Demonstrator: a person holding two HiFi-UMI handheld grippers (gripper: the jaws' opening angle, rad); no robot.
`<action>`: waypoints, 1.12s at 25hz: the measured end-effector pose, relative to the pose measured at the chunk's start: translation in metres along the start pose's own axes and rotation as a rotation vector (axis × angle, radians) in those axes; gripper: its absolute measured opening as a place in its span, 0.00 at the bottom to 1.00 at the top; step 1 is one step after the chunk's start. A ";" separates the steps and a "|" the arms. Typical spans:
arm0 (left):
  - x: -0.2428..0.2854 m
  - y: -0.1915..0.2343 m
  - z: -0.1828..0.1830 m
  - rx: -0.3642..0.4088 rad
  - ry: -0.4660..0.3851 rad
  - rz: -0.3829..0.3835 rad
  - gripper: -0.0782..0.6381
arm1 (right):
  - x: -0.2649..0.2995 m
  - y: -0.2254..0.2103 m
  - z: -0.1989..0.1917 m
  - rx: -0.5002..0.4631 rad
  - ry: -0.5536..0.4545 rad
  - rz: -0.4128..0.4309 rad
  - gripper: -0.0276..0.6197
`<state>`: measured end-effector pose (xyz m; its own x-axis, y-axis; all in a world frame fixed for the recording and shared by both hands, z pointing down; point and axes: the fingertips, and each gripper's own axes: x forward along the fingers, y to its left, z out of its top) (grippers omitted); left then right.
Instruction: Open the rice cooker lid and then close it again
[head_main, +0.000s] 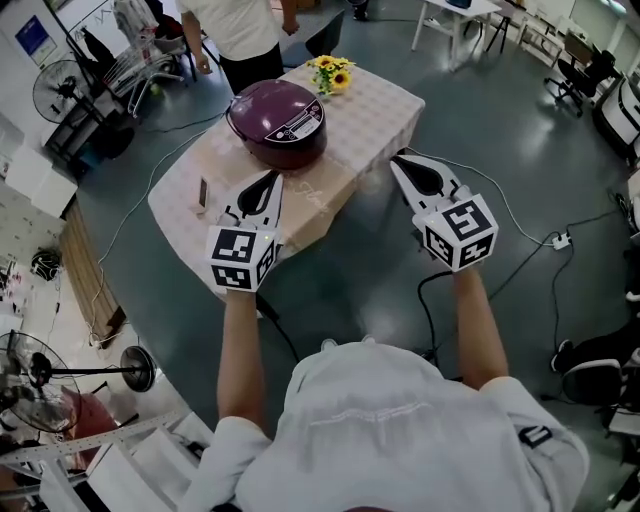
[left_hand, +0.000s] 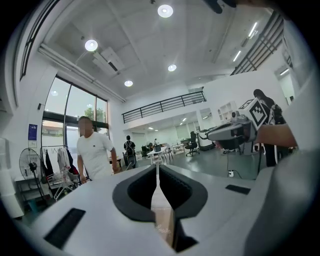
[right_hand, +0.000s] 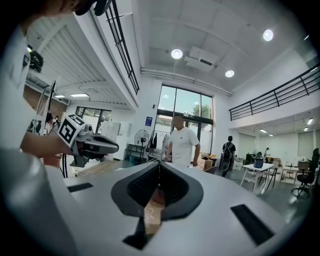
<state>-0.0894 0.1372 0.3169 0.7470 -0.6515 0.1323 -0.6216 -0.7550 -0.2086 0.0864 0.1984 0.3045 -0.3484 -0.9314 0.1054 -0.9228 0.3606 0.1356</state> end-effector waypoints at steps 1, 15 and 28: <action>0.001 -0.001 0.000 0.001 0.000 0.000 0.14 | 0.000 -0.001 -0.001 -0.001 0.000 -0.001 0.08; 0.013 -0.026 -0.004 0.006 0.025 0.026 0.36 | -0.002 -0.017 -0.024 -0.033 0.042 0.066 0.39; 0.017 -0.038 -0.027 -0.027 0.106 0.066 0.36 | -0.007 -0.036 -0.052 -0.003 0.061 0.076 0.38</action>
<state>-0.0594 0.1524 0.3532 0.6765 -0.7026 0.2208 -0.6755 -0.7114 -0.1941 0.1305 0.1948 0.3498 -0.4069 -0.8966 0.1749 -0.8934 0.4305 0.1283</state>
